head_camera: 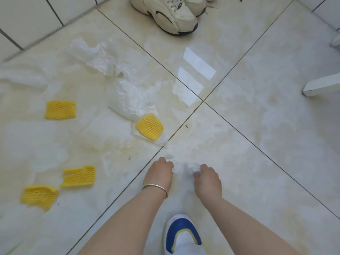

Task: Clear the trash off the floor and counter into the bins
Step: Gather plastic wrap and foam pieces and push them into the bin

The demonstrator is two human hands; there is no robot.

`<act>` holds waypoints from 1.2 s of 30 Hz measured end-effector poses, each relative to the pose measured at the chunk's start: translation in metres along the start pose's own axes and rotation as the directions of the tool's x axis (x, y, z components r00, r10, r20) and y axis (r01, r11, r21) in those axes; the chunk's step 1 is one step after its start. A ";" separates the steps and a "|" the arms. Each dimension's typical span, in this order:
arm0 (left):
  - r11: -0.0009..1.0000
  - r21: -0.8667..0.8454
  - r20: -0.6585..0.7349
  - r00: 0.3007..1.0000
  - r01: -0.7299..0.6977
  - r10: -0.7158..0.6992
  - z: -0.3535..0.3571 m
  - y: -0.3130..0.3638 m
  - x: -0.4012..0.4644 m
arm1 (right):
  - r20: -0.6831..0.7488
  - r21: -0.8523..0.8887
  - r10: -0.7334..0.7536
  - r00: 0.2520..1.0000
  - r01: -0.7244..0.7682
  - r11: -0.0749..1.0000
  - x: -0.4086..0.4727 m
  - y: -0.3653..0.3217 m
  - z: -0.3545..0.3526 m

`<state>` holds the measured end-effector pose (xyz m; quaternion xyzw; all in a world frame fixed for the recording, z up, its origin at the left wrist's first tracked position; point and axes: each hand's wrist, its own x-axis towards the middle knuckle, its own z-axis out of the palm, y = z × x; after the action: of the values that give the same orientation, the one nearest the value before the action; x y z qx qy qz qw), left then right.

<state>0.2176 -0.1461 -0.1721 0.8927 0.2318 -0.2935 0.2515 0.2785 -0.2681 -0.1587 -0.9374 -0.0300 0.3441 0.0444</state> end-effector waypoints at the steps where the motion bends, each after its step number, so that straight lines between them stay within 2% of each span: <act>1: 0.999 -0.049 -0.022 1.000 0.019 -0.020 -0.003 -0.001 -0.002 | -0.026 0.000 -0.048 0.998 0.048 0.999 -0.002 -0.006 -0.002; 5: 0.991 -0.133 -0.189 0.982 -0.014 -0.011 -0.020 -0.014 -0.012 | -0.138 0.052 -0.257 0.956 0.266 0.962 -0.009 -0.038 -0.017; 8: 0.965 -0.256 -0.386 0.921 -0.052 -0.052 -0.037 -0.028 -0.013 | -0.106 0.142 -0.337 0.935 0.350 0.926 -0.008 -0.064 -0.030; 11: 0.925 -0.375 -0.479 0.865 -0.052 -0.146 -0.055 -0.047 -0.003 | -0.060 0.182 -0.407 0.911 0.411 0.893 0.001 -0.090 -0.035; 13: 0.950 -0.305 -0.578 0.805 -0.059 -0.136 -0.071 -0.064 0.009 | -0.040 0.139 -0.465 0.884 0.466 0.874 0.009 -0.108 -0.036; 16: 0.997 -0.071 -0.666 0.745 -0.024 -0.029 -0.099 -0.090 0.033 | -0.016 0.005 -0.514 0.858 0.514 0.858 0.019 -0.133 -0.033; 17: 1.000 -0.001 -0.666 0.746 -0.003 0.002 -0.108 -0.096 0.041 | -0.007 -0.058 -0.529 0.849 0.528 0.847 0.023 -0.140 -0.030; 19: 0.996 0.083 -0.597 0.802 0.031 0.025 -0.126 -0.102 0.055 | 0.019 -0.140 -0.545 0.838 0.542 0.829 0.031 -0.151 -0.025; 23: 0.985 0.162 -0.382 0.924 0.068 -0.001 -0.146 -0.106 0.081 | 0.040 -0.249 -0.558 0.829 0.549 0.798 0.049 -0.166 -0.015; 26: 0.982 0.178 -0.229 0.973 0.061 -0.019 -0.146 -0.111 0.100 | -0.075 -0.289 -0.597 0.798 0.556 0.779 0.062 -0.173 -0.003; 28: 0.985 0.153 -0.160 0.986 0.078 -0.053 -0.143 -0.117 0.109 | -0.092 -0.311 -0.621 0.778 0.570 0.760 0.066 -0.181 -0.001; 30: 0.983 0.167 -0.202 0.979 0.074 -0.040 -0.141 -0.123 0.111 | -0.116 -0.322 -0.634 0.764 0.575 0.752 0.073 -0.187 0.002; 33: 0.994 0.107 -0.332 0.943 0.025 0.012 -0.139 -0.129 0.111 | -0.194 -0.215 -0.646 0.738 0.611 0.762 0.078 -0.194 0.004; 34: 0.996 0.086 -0.348 0.937 0.019 0.012 -0.136 -0.131 0.111 | -0.203 -0.181 -0.633 0.747 0.607 0.774 0.080 -0.197 0.004; 36: 0.998 0.066 -0.346 0.938 0.014 0.010 -0.127 -0.131 0.109 | -0.137 -0.091 -0.563 0.815 0.556 0.826 0.082 -0.202 0.004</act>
<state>0.2739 0.0574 -0.1936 0.9381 0.2634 -0.1397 0.1765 0.3330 -0.0601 -0.1936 -0.9122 -0.3087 0.2395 0.1238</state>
